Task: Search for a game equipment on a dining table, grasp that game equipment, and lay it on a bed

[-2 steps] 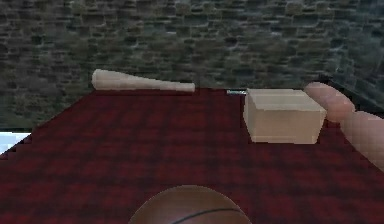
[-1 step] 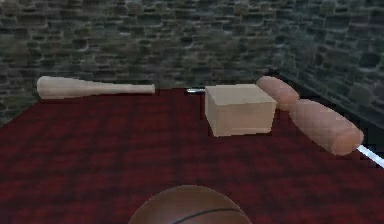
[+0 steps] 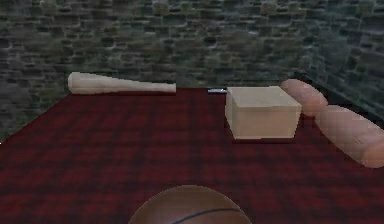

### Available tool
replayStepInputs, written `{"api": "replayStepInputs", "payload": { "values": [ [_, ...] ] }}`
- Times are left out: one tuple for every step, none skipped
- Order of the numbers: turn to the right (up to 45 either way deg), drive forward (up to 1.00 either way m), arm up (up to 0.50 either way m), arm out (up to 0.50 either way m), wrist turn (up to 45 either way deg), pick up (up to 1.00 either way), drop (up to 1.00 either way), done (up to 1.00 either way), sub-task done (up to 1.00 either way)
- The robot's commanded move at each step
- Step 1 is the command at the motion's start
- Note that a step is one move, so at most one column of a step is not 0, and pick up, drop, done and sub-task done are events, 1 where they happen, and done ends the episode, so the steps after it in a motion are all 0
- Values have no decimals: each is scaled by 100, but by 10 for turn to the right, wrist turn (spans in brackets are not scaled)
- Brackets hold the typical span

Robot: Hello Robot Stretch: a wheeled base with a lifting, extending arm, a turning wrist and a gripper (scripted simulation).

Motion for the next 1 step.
{"api": "replayStepInputs", "payload": {
  "values": [
    [450,0,0,0,0,0,0,0,0]
  ]
}}
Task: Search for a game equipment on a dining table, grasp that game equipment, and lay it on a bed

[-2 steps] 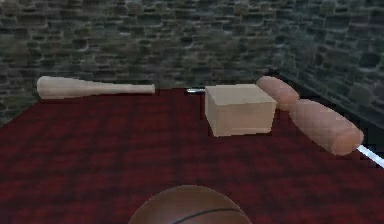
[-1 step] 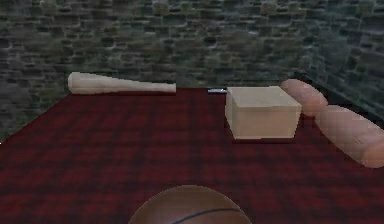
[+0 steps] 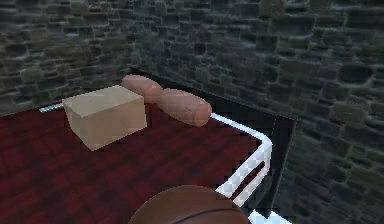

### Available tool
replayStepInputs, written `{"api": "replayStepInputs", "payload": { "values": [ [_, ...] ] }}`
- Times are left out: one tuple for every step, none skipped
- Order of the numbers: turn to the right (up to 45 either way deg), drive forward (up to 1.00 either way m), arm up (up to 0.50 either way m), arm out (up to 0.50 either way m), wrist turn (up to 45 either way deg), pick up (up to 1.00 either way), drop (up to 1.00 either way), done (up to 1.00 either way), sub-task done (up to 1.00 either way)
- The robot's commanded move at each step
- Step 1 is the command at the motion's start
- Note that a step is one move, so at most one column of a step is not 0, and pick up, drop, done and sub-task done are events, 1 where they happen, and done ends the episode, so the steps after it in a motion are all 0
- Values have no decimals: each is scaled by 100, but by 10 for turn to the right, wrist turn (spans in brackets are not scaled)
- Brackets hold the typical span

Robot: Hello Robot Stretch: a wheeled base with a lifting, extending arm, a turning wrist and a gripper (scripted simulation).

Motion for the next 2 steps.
{"api": "replayStepInputs", "payload": {
  "values": [
    [90,0,0,0,0,0,0,0,0],
    [0,15,0,0,0,0,0,0,0]
  ]
}}
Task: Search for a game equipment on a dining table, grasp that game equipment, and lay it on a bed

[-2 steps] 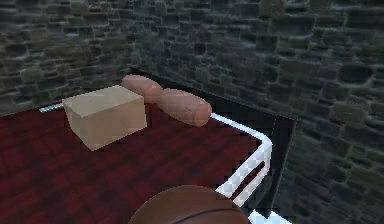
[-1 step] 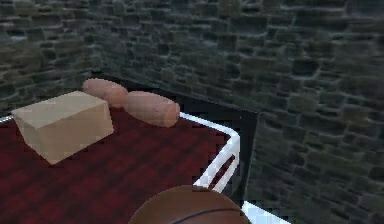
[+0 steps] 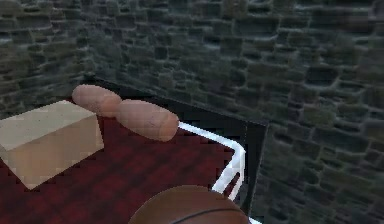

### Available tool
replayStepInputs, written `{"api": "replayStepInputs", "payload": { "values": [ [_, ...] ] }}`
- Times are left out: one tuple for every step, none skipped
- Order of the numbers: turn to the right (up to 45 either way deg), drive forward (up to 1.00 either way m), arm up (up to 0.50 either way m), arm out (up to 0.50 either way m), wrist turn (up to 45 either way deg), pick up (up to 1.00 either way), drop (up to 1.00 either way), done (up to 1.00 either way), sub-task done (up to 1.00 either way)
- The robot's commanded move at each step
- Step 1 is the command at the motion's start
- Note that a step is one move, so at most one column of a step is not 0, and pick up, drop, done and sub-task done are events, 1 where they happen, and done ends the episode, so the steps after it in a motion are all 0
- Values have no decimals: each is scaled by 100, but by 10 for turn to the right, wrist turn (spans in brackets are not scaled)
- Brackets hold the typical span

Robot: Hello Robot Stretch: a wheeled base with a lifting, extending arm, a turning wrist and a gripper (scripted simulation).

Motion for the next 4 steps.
{"api": "replayStepInputs", "payload": {
  "values": [
    [-450,0,0,0,0,0,0,0,0],
    [-450,0,0,0,0,0,0,0,0],
    [-240,0,0,0,0,0,0,0,0],
    [450,0,0,0,0,0,0,0,0]
  ]
}}
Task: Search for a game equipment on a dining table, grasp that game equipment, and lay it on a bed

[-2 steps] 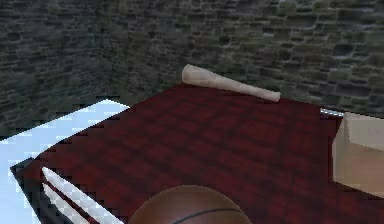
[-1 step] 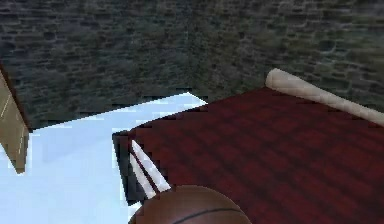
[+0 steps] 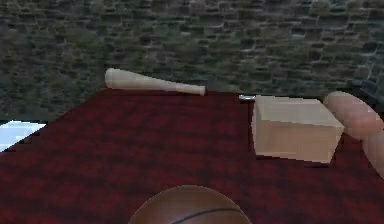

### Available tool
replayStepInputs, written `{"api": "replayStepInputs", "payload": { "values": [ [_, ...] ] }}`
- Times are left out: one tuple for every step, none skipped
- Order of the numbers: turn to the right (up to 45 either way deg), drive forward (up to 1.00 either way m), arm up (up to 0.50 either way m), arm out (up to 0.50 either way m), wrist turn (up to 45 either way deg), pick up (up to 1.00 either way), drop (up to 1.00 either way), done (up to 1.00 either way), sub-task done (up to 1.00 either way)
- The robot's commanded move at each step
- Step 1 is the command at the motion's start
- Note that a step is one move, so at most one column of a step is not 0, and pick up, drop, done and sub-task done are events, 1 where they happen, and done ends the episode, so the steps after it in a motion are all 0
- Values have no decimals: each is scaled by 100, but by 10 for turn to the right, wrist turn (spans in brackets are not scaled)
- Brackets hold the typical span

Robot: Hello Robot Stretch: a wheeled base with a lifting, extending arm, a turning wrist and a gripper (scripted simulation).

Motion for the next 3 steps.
{"api": "replayStepInputs", "payload": {
  "values": [
    [450,0,0,0,0,0,0,0,0],
    [120,0,0,0,0,0,0,0,0],
    [-450,0,0,0,0,0,0,0,0]
  ]
}}
